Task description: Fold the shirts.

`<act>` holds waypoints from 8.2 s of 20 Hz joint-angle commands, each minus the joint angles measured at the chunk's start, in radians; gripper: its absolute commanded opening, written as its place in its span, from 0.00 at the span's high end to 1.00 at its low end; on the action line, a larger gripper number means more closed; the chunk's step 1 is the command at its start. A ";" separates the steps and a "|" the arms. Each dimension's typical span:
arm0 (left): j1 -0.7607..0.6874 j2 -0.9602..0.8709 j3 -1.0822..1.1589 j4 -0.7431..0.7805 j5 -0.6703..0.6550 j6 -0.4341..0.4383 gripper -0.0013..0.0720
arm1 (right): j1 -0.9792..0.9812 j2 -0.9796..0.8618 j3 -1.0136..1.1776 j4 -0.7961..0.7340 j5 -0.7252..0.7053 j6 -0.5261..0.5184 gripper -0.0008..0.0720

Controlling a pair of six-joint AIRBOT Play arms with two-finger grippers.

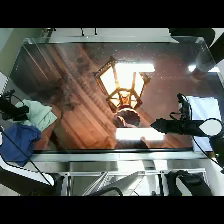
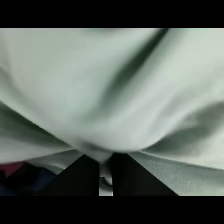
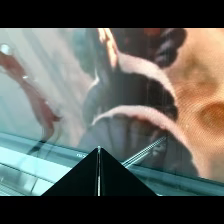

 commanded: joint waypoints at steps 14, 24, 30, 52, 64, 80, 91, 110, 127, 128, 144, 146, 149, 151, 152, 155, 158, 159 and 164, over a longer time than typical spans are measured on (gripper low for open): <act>-0.739 0.513 0.016 -0.713 0.031 0.043 0.96 | -0.001 0.001 0.004 -0.001 0.119 -0.079 0.96; -0.983 0.224 -0.158 -0.716 0.154 0.068 0.79 | -0.002 -0.022 0.005 -0.054 0.060 -0.079 0.35; -0.843 0.226 -0.064 -0.713 -0.164 -0.005 0.04 | -0.002 -0.176 0.017 -0.053 0.024 -0.106 0.35; -1.213 0.235 -0.672 -0.798 0.482 -0.105 0.44 | 0.000 -0.633 0.024 0.314 -0.139 -0.524 0.91; -0.970 0.551 -0.735 -0.792 0.417 -0.085 0.97 | -0.051 -0.537 0.179 0.304 0.098 -0.515 0.97; -0.386 1.254 -0.132 -0.763 0.128 -0.045 0.97 | -0.311 0.004 0.951 0.327 0.241 -0.413 0.97; -0.243 0.953 -0.472 -0.925 -0.044 0.182 0.96 | 0.005 -0.481 0.924 0.293 0.203 -0.475 0.97; -0.319 0.047 -0.042 -0.678 -0.031 0.291 0.02 | -0.267 -0.867 0.797 0.257 0.542 -0.319 0.49; -0.385 -0.018 -0.024 -0.665 -0.067 0.284 0.02 | -0.429 -0.414 -0.228 -0.096 0.211 -0.306 0.18; -0.385 -0.018 -0.024 -0.666 -0.067 0.284 0.02 | -0.429 -0.425 -0.228 -0.060 0.211 -0.343 0.26; -0.312 0.011 -0.018 -0.636 -0.117 0.222 0.96 | -0.409 -0.721 0.391 0.106 0.142 -0.392 0.97; -0.286 0.056 -0.106 -0.636 -0.167 0.212 0.96 | -0.357 -0.891 0.672 0.103 0.156 -0.358 0.97; -0.257 0.162 -0.358 -0.635 -0.191 0.206 0.96 | -0.284 -1.154 1.135 0.073 0.209 -0.255 0.97; -0.227 0.222 -0.512 -0.634 -0.216 0.205 0.96 | -0.249 -1.296 1.392 0.038 0.262 -0.198 0.97; -0.209 0.240 -0.563 -0.635 -0.224 0.205 0.96 | -0.235 -1.349 1.477 0.021 0.285 -0.180 0.97; -0.151 0.260 -0.631 -0.638 -0.196 0.205 0.96 | -0.222 -1.368 1.453 0.025 0.250 -0.179 0.97; -0.119 0.257 -0.620 -0.645 -0.175 0.206 0.96 | -0.240 -1.368 1.412 0.037 0.295 -0.177 0.40; -0.120 0.255 -0.597 -0.637 -0.167 0.207 0.96 | -0.249 -1.367 1.412 0.047 0.324 -0.168 0.41; -0.120 0.255 -0.404 -0.634 -0.200 0.188 0.04 | -0.329 -1.315 1.397 0.078 0.586 -0.156 0.53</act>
